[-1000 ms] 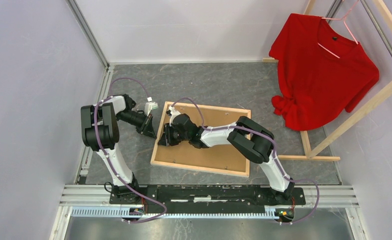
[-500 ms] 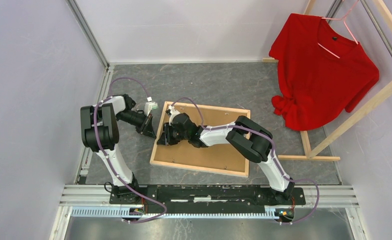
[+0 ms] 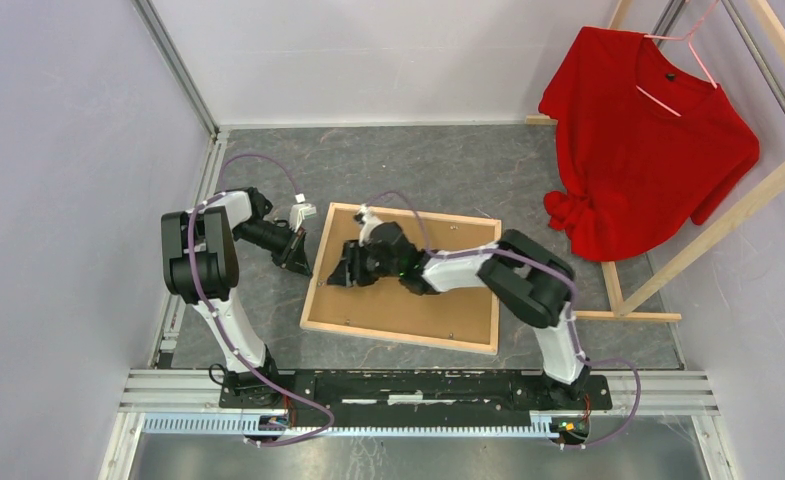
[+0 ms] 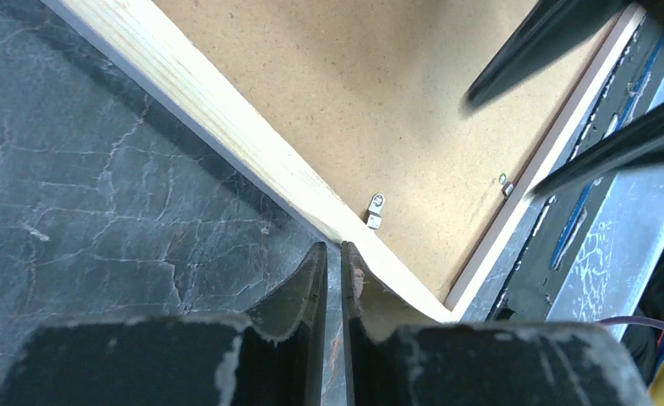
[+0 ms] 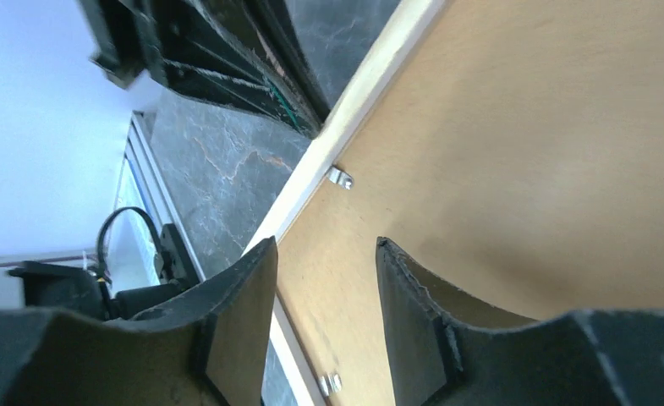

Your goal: Put the photo into the frame

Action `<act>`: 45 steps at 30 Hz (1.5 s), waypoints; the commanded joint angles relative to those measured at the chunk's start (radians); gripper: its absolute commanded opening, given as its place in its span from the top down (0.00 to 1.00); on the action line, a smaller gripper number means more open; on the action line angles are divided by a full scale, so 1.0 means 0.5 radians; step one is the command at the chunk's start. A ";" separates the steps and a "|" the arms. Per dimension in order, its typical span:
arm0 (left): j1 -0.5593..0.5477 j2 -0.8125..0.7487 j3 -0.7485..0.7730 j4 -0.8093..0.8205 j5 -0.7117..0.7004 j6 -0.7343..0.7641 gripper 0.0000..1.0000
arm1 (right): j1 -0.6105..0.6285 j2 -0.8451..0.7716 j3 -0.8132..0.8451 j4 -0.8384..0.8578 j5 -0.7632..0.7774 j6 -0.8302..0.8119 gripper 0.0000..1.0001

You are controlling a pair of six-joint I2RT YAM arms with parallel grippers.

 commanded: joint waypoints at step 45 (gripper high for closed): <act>-1.053 -0.486 -0.350 0.177 -0.296 -0.114 0.41 | -1.173 -0.049 0.806 -1.187 0.464 -0.722 0.02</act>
